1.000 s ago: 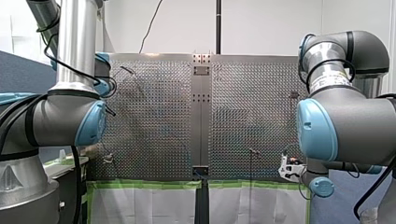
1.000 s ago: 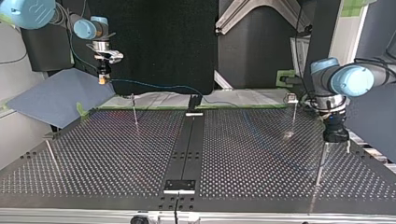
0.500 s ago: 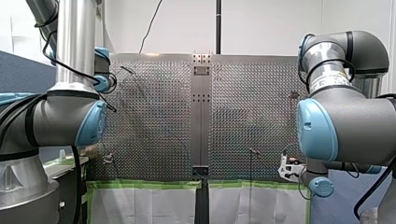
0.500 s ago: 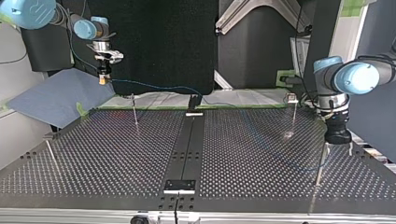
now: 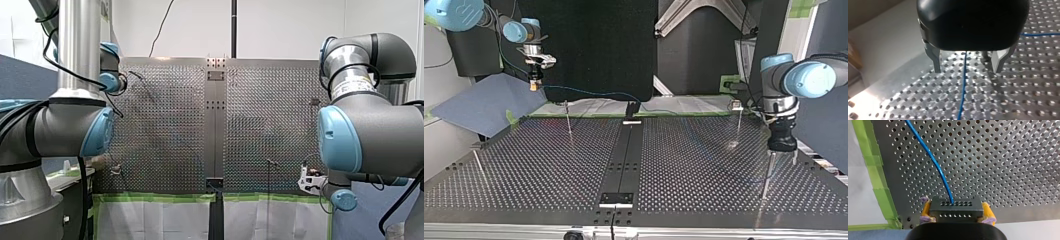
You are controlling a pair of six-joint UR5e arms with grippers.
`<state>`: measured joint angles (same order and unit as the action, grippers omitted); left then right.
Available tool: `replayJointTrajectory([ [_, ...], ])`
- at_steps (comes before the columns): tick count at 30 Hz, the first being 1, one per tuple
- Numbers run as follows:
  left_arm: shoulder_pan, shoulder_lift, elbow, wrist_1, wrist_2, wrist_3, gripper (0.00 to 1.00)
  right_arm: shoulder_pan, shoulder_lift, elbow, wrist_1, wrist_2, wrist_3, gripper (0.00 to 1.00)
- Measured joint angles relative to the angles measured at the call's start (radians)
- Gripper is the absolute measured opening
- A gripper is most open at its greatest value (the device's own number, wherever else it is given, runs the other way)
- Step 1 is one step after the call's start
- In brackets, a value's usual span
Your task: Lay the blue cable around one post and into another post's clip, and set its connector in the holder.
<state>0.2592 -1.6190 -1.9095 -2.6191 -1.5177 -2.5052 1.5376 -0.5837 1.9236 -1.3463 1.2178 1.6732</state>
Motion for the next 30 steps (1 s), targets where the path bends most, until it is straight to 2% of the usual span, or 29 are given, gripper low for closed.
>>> replayJointTrajectory([
  [11, -0.004, 0.064, -0.010, -0.089, -0.033, 0.089, 1.00, 0.000, 0.000, 0.000, 0.001, 0.001, 0.000, 0.36],
  [18, -0.006, 0.122, -0.033, -0.147, -0.085, 0.147, 1.00, 0.000, 0.000, 0.000, 0.001, 0.002, 0.000, 0.36],
  [23, 0.003, 0.167, -0.022, -0.191, -0.126, 0.191, 1.00, 0.000, 0.000, -0.001, 0.001, 0.002, 0.000, 0.36],
  [26, 0.007, 0.192, -0.003, -0.217, -0.125, 0.217, 1.00, 0.000, 0.000, -0.002, 0.002, 0.002, 0.001, 0.36],
  [30, 0.010, 0.226, 0.028, -0.250, -0.101, 0.250, 1.00, 0.001, 0.000, -0.002, 0.002, 0.001, 0.001, 0.36],
])
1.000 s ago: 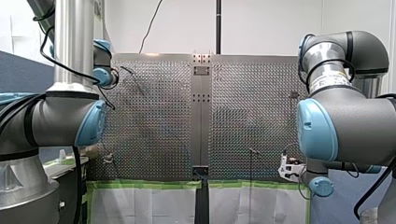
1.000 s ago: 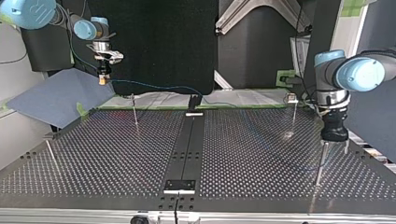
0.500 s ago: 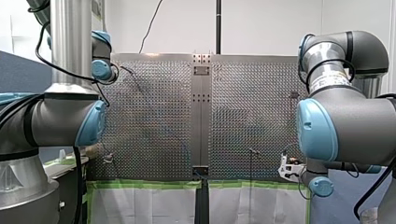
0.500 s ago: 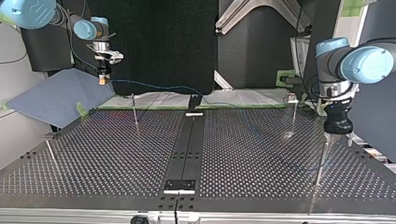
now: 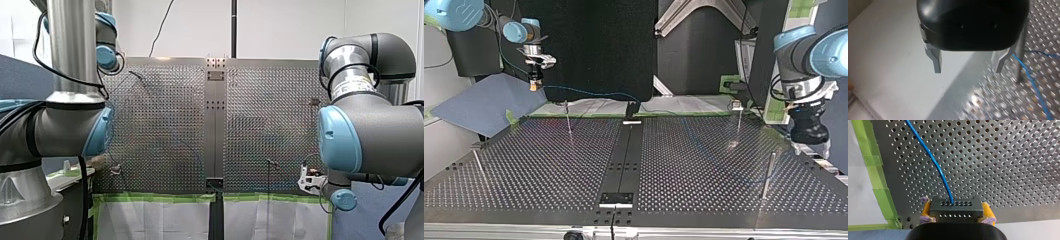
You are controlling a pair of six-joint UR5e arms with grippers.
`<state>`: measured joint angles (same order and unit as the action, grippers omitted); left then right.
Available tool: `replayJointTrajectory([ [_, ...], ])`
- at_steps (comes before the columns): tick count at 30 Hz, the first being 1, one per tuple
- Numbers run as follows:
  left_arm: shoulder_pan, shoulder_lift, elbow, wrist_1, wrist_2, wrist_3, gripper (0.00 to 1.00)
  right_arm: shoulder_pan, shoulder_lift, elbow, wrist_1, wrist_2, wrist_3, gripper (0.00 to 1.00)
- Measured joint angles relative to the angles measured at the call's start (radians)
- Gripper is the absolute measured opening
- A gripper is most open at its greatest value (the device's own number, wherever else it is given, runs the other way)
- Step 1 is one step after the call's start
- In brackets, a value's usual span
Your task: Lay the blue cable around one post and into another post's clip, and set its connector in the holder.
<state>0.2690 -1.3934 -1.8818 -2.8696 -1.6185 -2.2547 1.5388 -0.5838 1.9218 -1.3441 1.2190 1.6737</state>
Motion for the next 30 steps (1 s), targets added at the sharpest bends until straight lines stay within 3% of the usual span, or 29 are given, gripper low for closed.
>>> replayJointTrajectory([
  [9, -0.016, 0.078, 0.079, -0.080, 0.061, 0.080, 1.00, 0.000, 0.000, 0.000, 0.001, 0.000, 0.000, 0.36],
  [15, -0.050, 0.077, 0.129, -0.129, 0.097, 0.130, 1.00, 0.000, 0.000, -0.001, 0.001, 0.000, 0.000, 0.36],
  [24, -0.132, 0.059, 0.214, -0.215, 0.028, 0.215, 1.00, 0.002, 0.000, -0.002, 0.002, 0.001, 0.000, 0.36],
  [30, -0.158, 0.040, 0.255, -0.266, -0.005, 0.266, 1.00, 0.003, 0.000, -0.002, 0.002, 0.000, 0.000, 0.36],
])
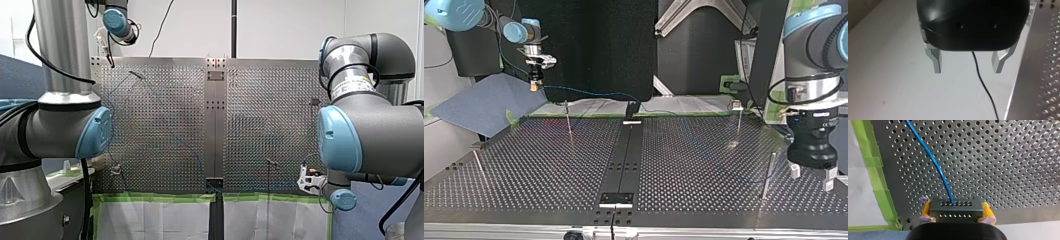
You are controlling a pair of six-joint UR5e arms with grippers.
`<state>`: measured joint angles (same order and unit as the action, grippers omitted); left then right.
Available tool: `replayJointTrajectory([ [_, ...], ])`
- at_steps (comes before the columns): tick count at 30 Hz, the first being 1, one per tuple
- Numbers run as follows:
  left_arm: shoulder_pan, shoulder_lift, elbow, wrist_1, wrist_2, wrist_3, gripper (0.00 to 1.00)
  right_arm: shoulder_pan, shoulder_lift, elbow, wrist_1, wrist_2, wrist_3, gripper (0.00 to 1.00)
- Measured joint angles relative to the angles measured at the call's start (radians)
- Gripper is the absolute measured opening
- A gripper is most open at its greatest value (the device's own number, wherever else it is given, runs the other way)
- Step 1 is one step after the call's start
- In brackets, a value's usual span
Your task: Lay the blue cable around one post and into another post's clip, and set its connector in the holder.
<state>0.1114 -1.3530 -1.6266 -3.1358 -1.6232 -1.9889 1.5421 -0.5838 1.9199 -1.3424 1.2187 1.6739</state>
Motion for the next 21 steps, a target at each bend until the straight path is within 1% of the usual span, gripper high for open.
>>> replayJointTrajectory([
  [6, -0.019, -0.025, -0.013, -0.048, -0.007, 0.048, 1.00, 0.000, 0.000, 0.000, 0.001, 0.000, 0.000, 0.36],
  [12, -0.037, -0.035, -0.017, -0.101, -0.019, 0.100, 1.00, 0.000, 0.000, 0.000, 0.001, 0.001, 0.000, 0.36],
  [21, -0.043, -0.036, -0.017, -0.181, -0.040, 0.182, 1.00, 0.002, 0.000, 0.000, 0.002, 0.000, 0.000, 0.36],
])
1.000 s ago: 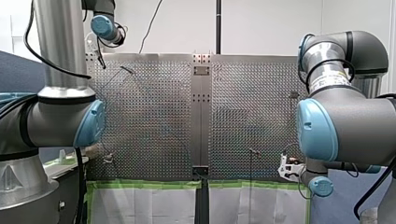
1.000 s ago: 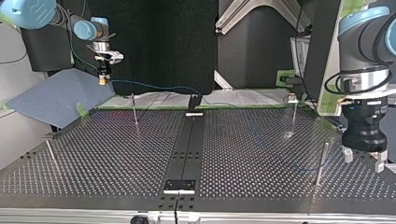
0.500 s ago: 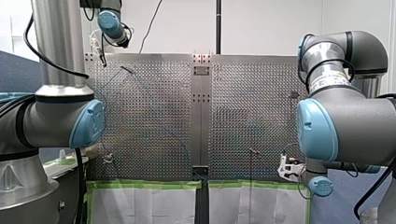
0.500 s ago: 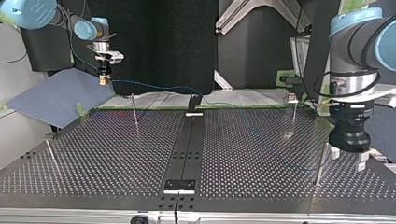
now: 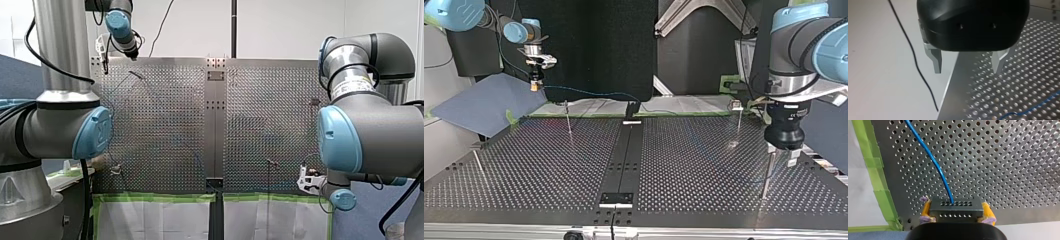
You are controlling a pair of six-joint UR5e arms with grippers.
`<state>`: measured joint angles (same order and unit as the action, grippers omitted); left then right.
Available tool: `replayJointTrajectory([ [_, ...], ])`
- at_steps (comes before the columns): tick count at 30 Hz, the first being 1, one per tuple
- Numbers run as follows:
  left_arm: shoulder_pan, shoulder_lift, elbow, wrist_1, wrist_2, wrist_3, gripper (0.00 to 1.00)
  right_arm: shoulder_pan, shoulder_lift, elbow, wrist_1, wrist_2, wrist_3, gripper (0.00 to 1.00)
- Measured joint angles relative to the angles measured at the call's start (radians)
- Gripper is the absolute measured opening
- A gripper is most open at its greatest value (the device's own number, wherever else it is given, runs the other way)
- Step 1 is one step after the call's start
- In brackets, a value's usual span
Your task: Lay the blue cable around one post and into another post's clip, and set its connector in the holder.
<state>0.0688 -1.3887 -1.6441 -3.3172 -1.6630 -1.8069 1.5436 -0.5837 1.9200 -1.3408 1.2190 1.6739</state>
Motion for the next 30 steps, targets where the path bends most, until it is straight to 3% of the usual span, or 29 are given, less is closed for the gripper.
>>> replayJointTrajectory([
  [10, 0.000, -0.001, 0.000, -0.090, -0.004, 0.080, 1.00, 0.004, 0.000, 0.000, 0.000, 0.000, 0.002, 0.36],
  [20, -0.002, -0.001, 0.000, -0.176, -0.005, 0.086, 1.00, 0.008, 0.000, 0.000, -0.001, 0.000, 0.003, 0.36],
  [30, -0.005, -0.001, 0.000, -0.268, -0.049, 0.086, 1.00, 0.013, 0.000, 0.000, 0.000, -0.001, 0.003, 0.36],
])
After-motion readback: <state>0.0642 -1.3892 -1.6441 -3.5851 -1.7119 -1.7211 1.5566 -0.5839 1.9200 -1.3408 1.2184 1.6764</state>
